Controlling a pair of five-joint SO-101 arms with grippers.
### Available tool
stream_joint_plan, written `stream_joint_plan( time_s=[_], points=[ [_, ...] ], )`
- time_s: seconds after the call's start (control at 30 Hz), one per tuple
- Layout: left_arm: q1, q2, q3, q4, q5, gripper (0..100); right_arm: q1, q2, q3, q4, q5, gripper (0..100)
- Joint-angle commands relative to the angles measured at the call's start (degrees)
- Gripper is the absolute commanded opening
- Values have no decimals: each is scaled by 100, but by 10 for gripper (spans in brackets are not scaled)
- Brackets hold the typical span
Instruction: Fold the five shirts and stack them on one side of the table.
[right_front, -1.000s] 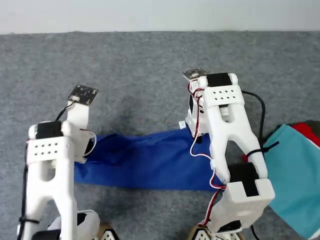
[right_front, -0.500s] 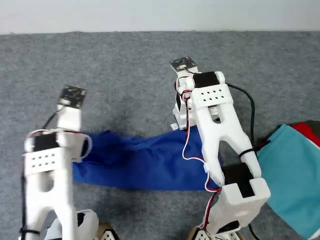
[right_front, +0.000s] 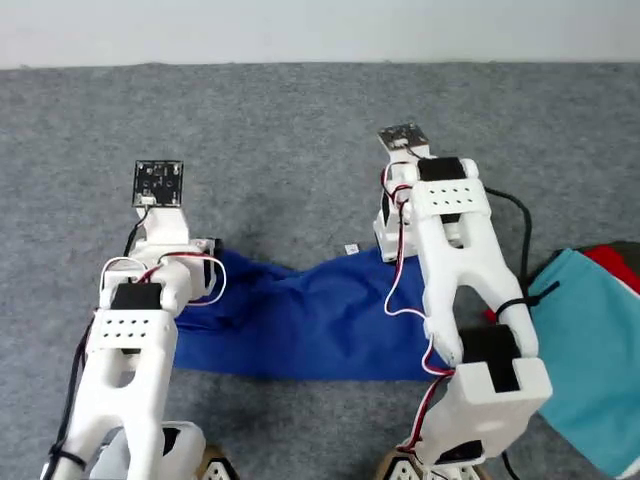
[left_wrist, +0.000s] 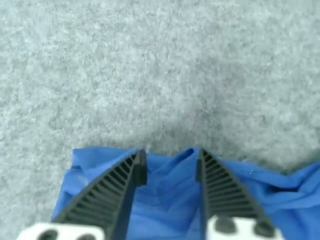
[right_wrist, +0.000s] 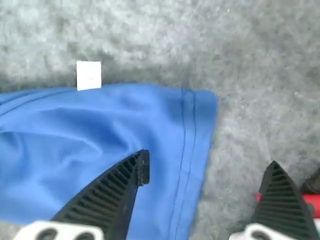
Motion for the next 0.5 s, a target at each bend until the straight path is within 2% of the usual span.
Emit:
stream_joint_plan(
  time_s=[0.0, 0.13, 0.3, 0.47],
  points=[
    [-97, -237, -356, 352, 70, 171, 84, -180, -18, -180, 70, 351],
    [-677, -554, -1288, 1187, 105, 171, 48, -180, -18, -620, 70, 351],
    [-1081, -826, -2167, 2356, 26, 173, 374, -66, -18, -699, 62, 351],
    [-1468, -1152, -2879, 3297, -527, 173, 382, 523, -26, -716, 88, 351]
  ],
)
